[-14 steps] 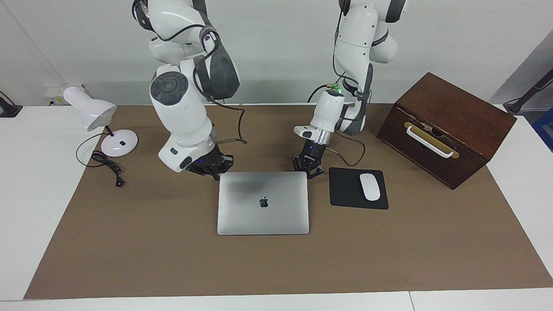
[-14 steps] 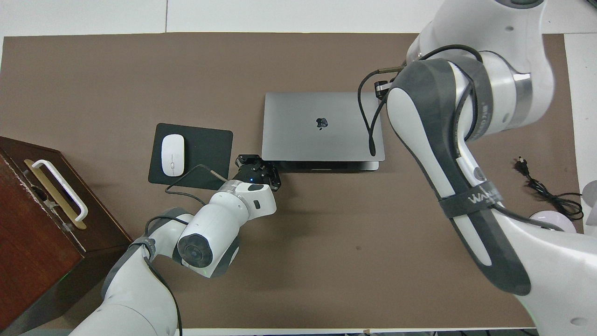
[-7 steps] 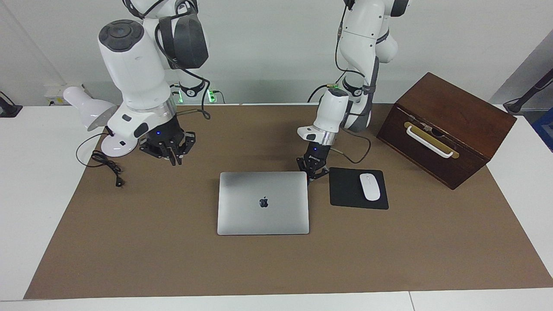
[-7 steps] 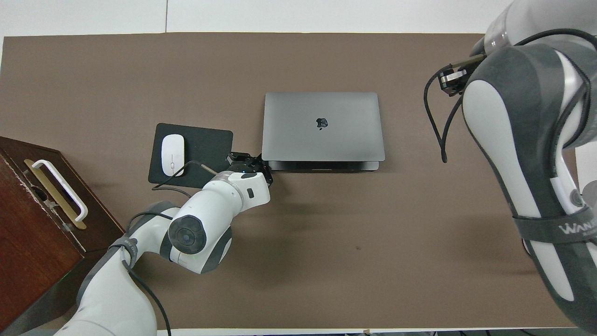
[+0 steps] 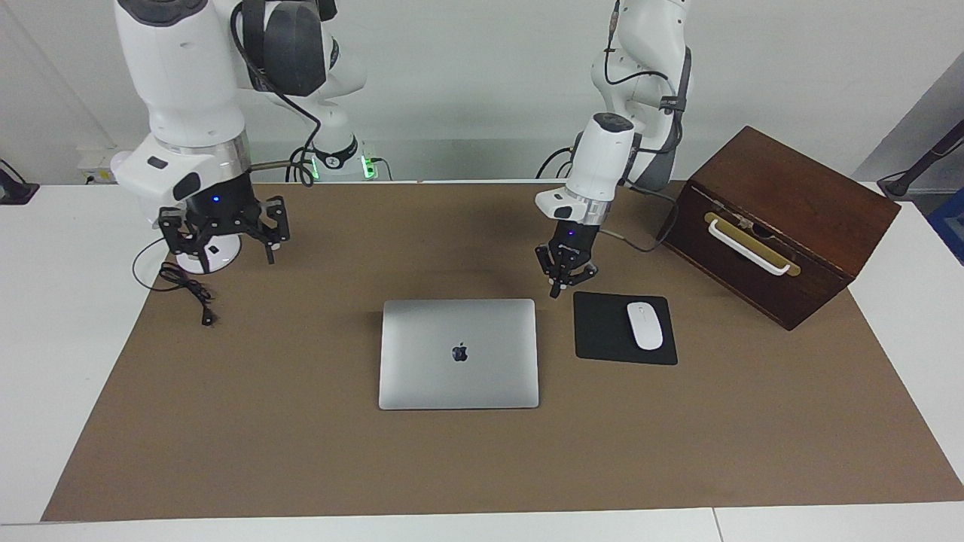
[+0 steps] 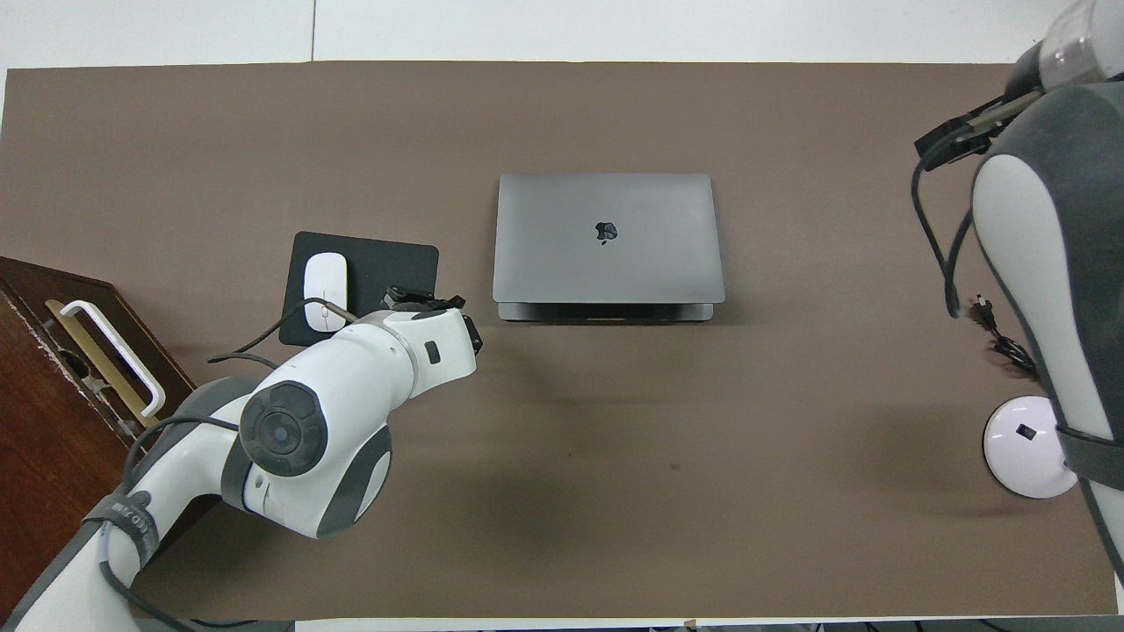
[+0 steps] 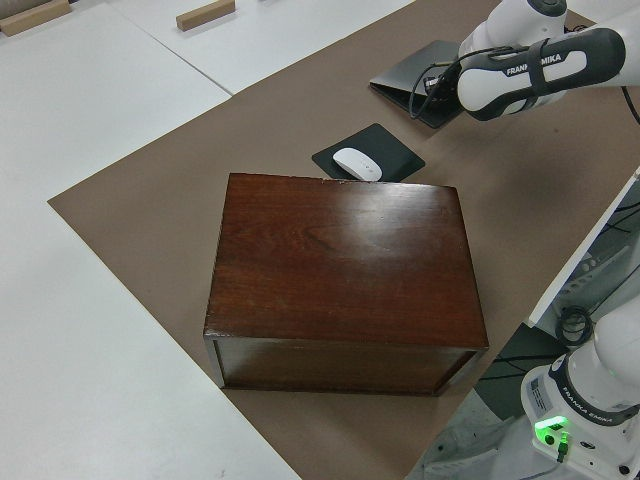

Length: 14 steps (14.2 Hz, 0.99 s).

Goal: Close laptop with both arms

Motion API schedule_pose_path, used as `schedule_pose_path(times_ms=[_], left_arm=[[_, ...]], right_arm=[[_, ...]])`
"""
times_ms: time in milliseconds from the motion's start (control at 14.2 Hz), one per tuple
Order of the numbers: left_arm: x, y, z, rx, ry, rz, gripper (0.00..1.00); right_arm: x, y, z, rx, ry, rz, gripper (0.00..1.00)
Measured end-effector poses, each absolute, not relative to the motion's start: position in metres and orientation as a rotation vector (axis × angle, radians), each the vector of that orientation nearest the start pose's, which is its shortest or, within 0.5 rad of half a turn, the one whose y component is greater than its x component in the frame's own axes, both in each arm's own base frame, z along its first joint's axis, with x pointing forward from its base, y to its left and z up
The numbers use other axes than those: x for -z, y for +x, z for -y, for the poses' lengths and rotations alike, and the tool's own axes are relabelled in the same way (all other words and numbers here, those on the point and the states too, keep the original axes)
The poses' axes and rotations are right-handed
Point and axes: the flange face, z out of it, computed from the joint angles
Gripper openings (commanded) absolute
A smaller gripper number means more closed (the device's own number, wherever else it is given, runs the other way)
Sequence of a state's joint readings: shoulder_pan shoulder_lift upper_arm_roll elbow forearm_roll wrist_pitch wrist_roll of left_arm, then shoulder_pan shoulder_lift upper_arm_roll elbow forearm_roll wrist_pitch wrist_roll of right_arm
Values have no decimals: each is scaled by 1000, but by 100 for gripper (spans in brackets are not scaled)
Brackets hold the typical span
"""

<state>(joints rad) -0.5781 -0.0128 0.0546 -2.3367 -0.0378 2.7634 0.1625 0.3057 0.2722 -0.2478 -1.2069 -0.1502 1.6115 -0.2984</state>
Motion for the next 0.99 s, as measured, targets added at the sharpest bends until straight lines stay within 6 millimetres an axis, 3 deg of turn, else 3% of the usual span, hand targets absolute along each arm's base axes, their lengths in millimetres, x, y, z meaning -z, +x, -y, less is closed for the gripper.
schedule_pose_path(times_ms=[352, 422, 563, 633, 704, 774, 844, 985], left_arm=[[-456, 492, 222, 460, -3057, -883, 0], [-468, 499, 210, 419, -3068, -846, 0], [-489, 511, 187, 348, -3086, -775, 0], [-497, 516, 174, 321, -3095, -738, 8], [-504, 521, 160, 302, -3103, -696, 27], [-508, 525, 146, 287, -3111, -655, 59], [-512, 528, 131, 270, -3118, -613, 100], [-517, 532, 107, 233, -3130, -543, 100]], right_arm=[[-696, 621, -15, 370, -3311, 840, 100], [-699, 621, -6, 435, -3308, 845, 100], [-678, 616, 11, 474, -3254, 702, 100], [-663, 609, 14, 434, -3217, 571, 100], [-650, 598, 11, 357, -3198, 438, 100], [-643, 586, 4, 268, -3193, 328, 100], [-639, 575, -3, 194, -3195, 247, 100], [-639, 562, -7, 114, -3198, 178, 100]])
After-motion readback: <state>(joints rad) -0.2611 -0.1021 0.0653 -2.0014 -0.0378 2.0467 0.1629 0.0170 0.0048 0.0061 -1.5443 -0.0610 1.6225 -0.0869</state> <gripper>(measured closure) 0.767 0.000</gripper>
